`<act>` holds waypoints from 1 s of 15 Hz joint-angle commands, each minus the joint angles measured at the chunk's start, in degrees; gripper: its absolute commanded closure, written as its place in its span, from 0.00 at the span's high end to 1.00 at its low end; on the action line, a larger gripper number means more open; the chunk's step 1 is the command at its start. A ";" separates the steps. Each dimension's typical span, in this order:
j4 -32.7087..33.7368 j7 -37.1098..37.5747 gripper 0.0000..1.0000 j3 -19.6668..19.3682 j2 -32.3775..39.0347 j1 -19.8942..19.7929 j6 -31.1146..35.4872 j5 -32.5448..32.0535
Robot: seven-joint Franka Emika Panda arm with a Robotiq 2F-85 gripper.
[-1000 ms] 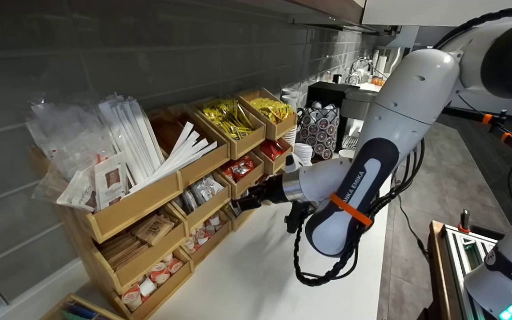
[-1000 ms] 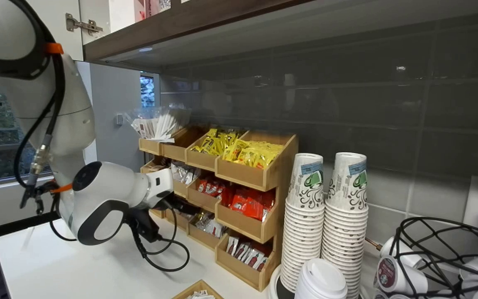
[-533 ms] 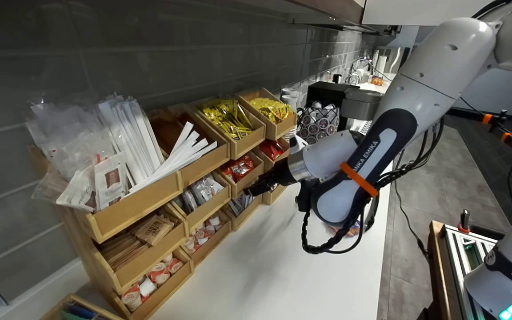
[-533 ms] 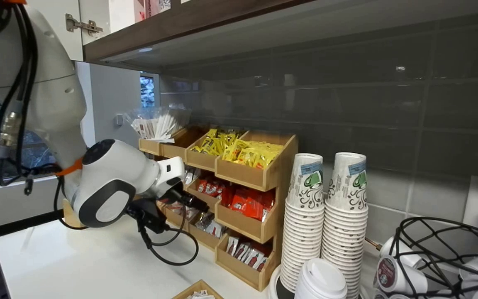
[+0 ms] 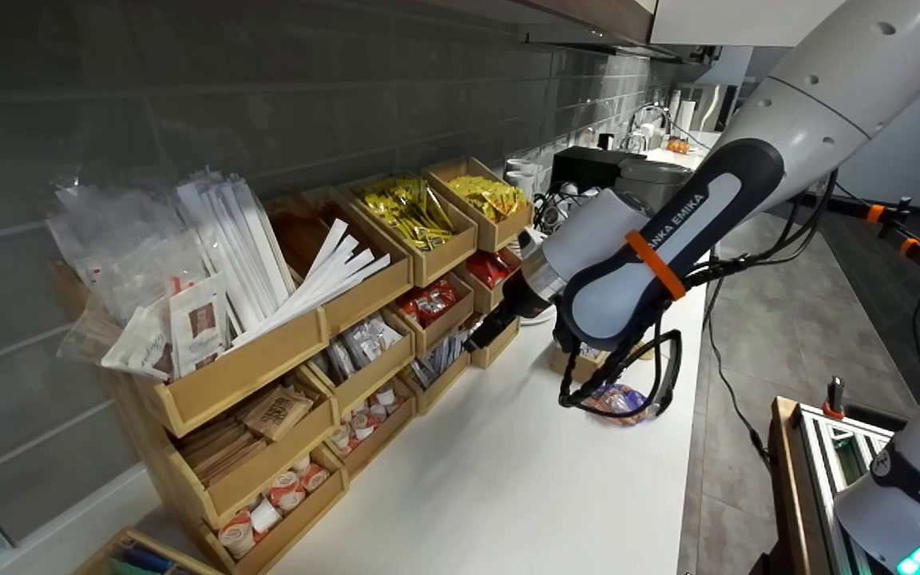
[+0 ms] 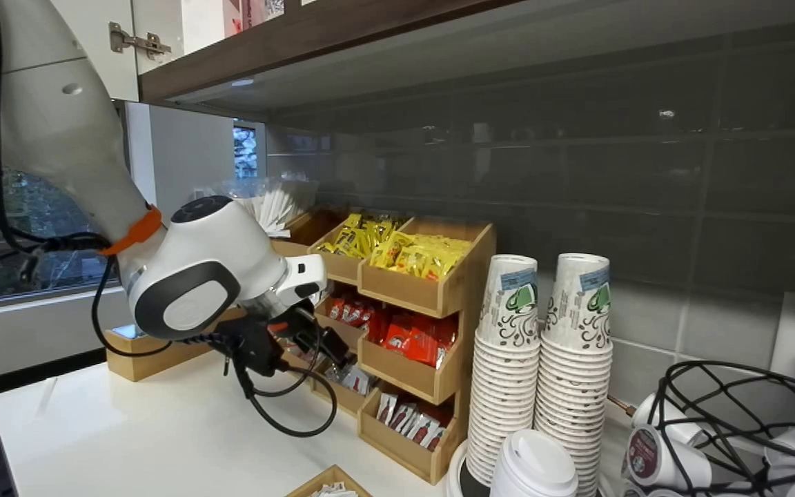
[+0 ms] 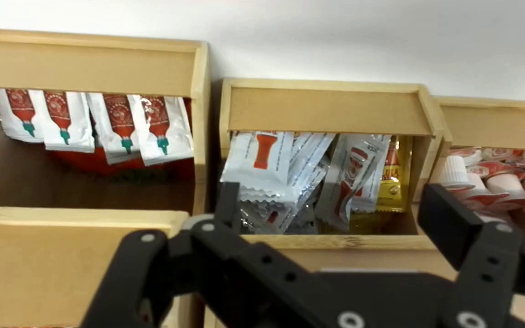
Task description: Put the tomato sauce pack that is on the counter, next to the others
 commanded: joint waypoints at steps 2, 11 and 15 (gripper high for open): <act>-2.73 -0.87 1.00 -8.39 -3.24 7.50 -5.67 -0.78; -5.51 2.41 1.00 -19.79 -8.01 18.62 -10.21 -4.55; -6.17 3.64 1.00 -23.37 -9.67 21.25 -10.68 -5.52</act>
